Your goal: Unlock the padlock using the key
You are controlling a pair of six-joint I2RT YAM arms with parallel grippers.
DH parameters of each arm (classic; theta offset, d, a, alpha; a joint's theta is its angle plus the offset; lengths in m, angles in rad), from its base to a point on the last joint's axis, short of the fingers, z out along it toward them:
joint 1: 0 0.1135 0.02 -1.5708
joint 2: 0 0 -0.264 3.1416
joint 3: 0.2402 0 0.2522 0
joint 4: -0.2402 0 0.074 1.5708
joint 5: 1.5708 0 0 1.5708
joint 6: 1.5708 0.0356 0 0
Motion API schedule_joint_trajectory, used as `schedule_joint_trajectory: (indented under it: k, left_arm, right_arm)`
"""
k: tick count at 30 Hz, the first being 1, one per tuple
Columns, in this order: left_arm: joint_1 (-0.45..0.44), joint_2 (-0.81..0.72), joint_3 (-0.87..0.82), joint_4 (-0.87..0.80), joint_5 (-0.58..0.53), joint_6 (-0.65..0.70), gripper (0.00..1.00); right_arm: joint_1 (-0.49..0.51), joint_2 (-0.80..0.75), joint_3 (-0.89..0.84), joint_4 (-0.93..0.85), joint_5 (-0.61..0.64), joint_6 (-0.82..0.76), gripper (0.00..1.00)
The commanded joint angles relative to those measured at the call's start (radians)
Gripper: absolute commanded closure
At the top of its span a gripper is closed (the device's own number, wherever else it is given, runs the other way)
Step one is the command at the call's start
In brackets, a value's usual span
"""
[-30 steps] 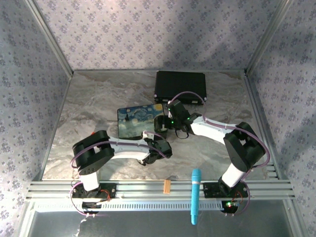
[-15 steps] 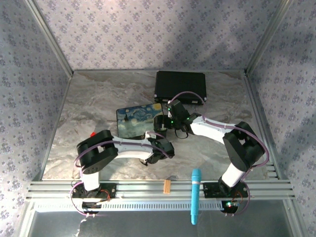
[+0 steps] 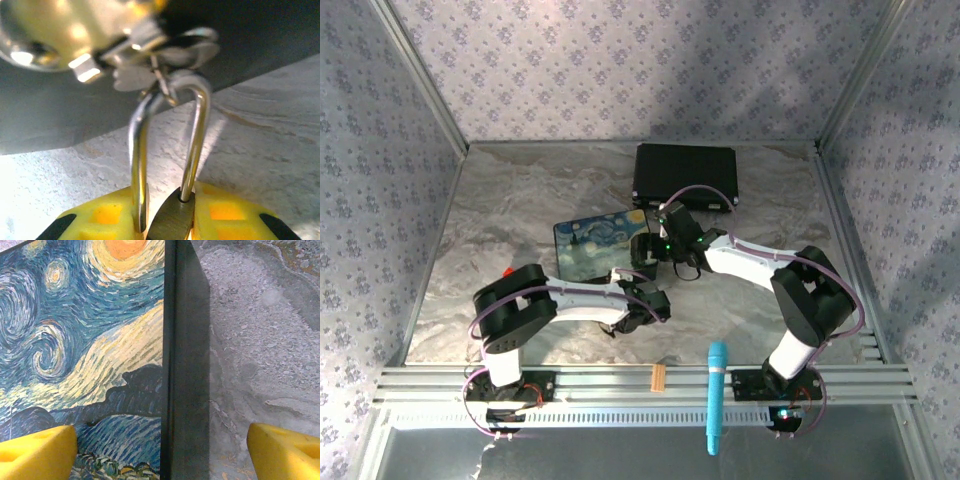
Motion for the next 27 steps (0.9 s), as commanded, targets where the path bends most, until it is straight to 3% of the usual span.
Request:
schedule_joint_trajectory:
  k: [1,7,12,17,23,25,27]
  left_arm:
    - [0.029,-0.009,-0.058,-0.181,0.036,-0.047,0.9]
    - [0.035,0.053,-0.04,-0.165,0.003,-0.03,0.88]
    - [-0.01,0.096,-0.016,-0.133,0.036,-0.035,0.72]
    - [-0.032,0.125,0.016,-0.158,0.03,-0.037,0.67]
    - [-0.041,0.096,0.021,-0.169,0.033,-0.041,0.66]
    - [-0.041,0.078,0.016,-0.16,0.037,-0.038,0.59]
    - [-0.041,0.05,0.008,-0.141,0.047,-0.026,0.57]
  right_arm:
    - [-0.002,0.057,-0.032,-0.173,0.075,-0.012,0.12]
    - [0.0,0.057,-0.034,-0.169,0.073,-0.006,0.12]
    - [0.0,0.056,-0.036,-0.167,0.075,-0.004,0.12]
    - [0.0,0.071,-0.029,-0.163,0.068,-0.004,0.12]
    - [0.001,0.078,-0.027,-0.156,0.065,0.001,0.11]
    - [0.0,0.08,-0.026,-0.155,0.065,0.001,0.11]
    - [-0.001,0.081,-0.024,-0.156,0.063,0.0,0.11]
